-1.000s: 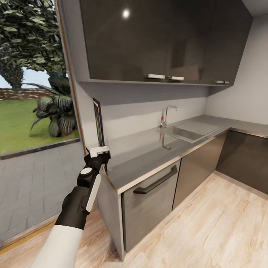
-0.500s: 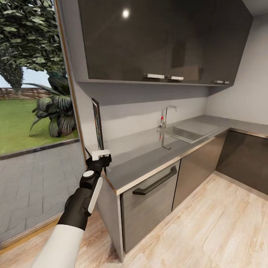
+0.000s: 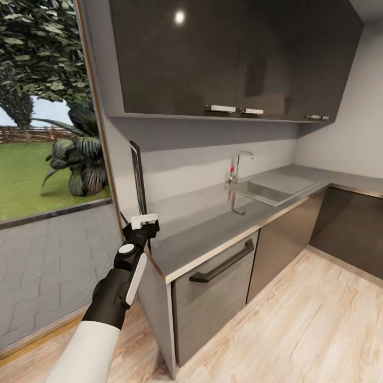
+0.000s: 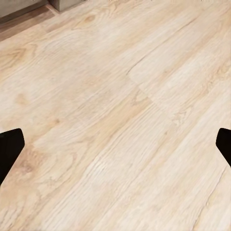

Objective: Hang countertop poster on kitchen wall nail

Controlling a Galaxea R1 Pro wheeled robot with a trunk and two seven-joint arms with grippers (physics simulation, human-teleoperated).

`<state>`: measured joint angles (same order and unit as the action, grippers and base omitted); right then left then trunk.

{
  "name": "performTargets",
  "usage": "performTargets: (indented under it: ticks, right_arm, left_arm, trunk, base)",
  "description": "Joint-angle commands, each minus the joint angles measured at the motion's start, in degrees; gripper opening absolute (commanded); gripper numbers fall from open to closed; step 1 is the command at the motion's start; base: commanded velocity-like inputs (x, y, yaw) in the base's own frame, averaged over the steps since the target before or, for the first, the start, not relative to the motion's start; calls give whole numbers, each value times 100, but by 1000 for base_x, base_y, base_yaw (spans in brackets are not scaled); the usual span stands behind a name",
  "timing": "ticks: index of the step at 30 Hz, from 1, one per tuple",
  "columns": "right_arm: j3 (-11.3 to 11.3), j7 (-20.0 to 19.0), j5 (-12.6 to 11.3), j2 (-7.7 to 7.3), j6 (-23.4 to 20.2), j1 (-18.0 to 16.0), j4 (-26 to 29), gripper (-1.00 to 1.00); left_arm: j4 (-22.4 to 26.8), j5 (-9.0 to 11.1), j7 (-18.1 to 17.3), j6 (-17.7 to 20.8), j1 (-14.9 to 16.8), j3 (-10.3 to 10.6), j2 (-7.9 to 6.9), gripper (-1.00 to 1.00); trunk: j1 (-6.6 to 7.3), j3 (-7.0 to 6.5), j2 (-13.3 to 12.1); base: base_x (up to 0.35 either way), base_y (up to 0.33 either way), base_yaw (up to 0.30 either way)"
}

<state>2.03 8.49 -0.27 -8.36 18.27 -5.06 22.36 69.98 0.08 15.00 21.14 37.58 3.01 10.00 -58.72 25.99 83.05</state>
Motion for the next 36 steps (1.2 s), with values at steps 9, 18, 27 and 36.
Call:
performTargets:
  ticks: [9, 18, 27, 36]
  right_arm:
    - [8, 3, 0, 1, 19, -3, -3, 100]
    - [5, 3, 1, 1, 19, -3, -3, 100]
    - [1, 3, -1, 1, 19, -3, -3, 100]
    - [0, 3, -1, 1, 19, -3, -3, 100]
  left_arm:
    - [5, -1, 30, 31, 4, 7, 0, 100]
    - [1, -7, 30, 31, 4, -1, 0, 100]
    - [12, -6, 30, 31, 4, -2, 0, 100]
    - [17, -7, 30, 31, 4, -2, 0, 100]
  trunk:
    - [0, 6, 3]
    - [0, 6, 3]
    - [0, 6, 3]
    - [0, 6, 3]
  base:
    - [12, 0, 0]
    - [72, 0, 0]
    - [23, 0, 0]
    - [112, 0, 0]
